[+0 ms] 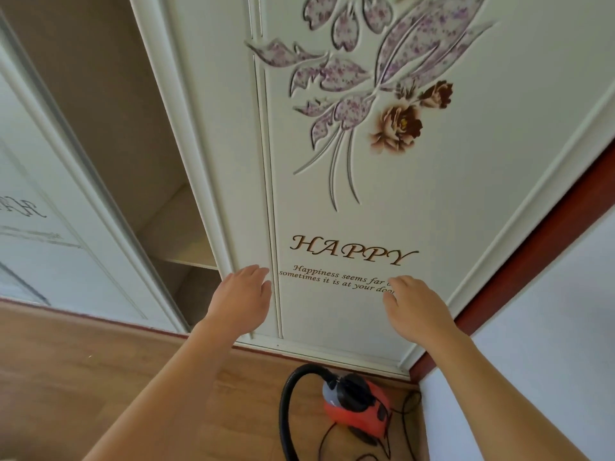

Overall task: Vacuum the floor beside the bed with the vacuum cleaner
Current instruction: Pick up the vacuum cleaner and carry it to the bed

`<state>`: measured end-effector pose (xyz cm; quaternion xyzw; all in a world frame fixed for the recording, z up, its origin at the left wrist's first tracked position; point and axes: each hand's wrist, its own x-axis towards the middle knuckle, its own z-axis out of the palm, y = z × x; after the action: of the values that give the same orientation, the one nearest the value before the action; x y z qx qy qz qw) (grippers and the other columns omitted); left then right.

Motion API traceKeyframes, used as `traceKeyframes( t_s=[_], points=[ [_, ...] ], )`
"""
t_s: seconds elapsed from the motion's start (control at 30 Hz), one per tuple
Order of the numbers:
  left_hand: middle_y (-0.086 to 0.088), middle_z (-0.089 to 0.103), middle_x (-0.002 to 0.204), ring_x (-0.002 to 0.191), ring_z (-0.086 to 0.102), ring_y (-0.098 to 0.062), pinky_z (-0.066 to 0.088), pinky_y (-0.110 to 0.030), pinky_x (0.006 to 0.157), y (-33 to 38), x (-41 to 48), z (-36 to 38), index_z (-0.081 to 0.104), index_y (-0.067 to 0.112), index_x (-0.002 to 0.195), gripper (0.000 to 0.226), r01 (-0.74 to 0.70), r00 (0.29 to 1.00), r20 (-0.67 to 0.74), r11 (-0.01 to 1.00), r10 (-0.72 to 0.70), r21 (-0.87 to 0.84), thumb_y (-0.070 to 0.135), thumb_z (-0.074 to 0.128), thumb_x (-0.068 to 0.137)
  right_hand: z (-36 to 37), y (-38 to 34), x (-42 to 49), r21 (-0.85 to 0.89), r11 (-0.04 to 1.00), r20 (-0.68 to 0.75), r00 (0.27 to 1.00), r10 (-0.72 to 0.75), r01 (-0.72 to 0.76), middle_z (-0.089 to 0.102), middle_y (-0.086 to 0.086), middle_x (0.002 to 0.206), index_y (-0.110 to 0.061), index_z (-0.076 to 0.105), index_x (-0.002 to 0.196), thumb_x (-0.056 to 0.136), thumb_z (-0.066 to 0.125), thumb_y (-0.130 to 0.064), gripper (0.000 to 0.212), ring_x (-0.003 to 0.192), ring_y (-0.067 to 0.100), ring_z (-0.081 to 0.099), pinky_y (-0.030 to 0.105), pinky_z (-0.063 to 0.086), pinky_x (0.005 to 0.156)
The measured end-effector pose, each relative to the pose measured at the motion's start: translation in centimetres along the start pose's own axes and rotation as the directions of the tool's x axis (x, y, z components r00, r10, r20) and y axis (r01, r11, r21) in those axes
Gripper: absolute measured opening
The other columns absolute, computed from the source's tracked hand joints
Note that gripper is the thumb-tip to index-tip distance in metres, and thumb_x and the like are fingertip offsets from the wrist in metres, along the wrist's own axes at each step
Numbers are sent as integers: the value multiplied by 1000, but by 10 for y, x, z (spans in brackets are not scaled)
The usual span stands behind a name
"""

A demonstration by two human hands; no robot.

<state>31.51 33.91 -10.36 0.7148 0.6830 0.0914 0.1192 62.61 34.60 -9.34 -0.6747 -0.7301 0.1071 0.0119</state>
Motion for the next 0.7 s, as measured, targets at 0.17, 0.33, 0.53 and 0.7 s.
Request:
traceKeyframes(
  t_s=[0.17, 0.33, 0.53, 0.7],
  points=[
    [-1, 51, 151, 139, 47, -22, 34, -37, 116, 22, 5, 29, 45, 15, 151, 48, 94, 996, 2, 996, -94, 10, 31, 30, 108, 11, 34, 29, -3, 997, 59, 996, -74, 74, 44, 6, 155, -11, 41, 151, 106, 30, -30, 50, 137, 24, 44, 38, 39, 108],
    [-4, 55, 146, 135, 51, -23, 38, -39, 113, 38, 10, 64, 49, 12, 148, 47, 143, 989, 24, 990, -143, -5, 28, 31, 107, 41, 67, 58, -22, 990, 128, 983, -132, 136, 48, 8, 151, -10, 46, 145, 105, 29, -29, 48, 135, 26, 45, 42, 41, 109],
    [-3, 49, 154, 143, 42, -23, 33, -41, 117, 35, 22, 123, 45, 14, 151, 48, 211, 972, 105, 978, -210, 4, 30, 34, 107, 91, 93, 87, -11, 990, 199, 971, -136, 141, 54, 10, 140, -7, 54, 133, 104, 33, -26, 41, 126, 29, 49, 42, 45, 101],
    [-5, 44, 158, 147, 37, -22, 29, -41, 122, 23, 47, 195, 40, 13, 153, 50, 189, 963, 199, 982, -184, -8, 30, 31, 107, 155, 111, 104, 10, 992, 225, 967, -122, 123, 56, 11, 138, -5, 54, 133, 105, 34, -26, 40, 123, 30, 51, 40, 45, 98]
  ],
)
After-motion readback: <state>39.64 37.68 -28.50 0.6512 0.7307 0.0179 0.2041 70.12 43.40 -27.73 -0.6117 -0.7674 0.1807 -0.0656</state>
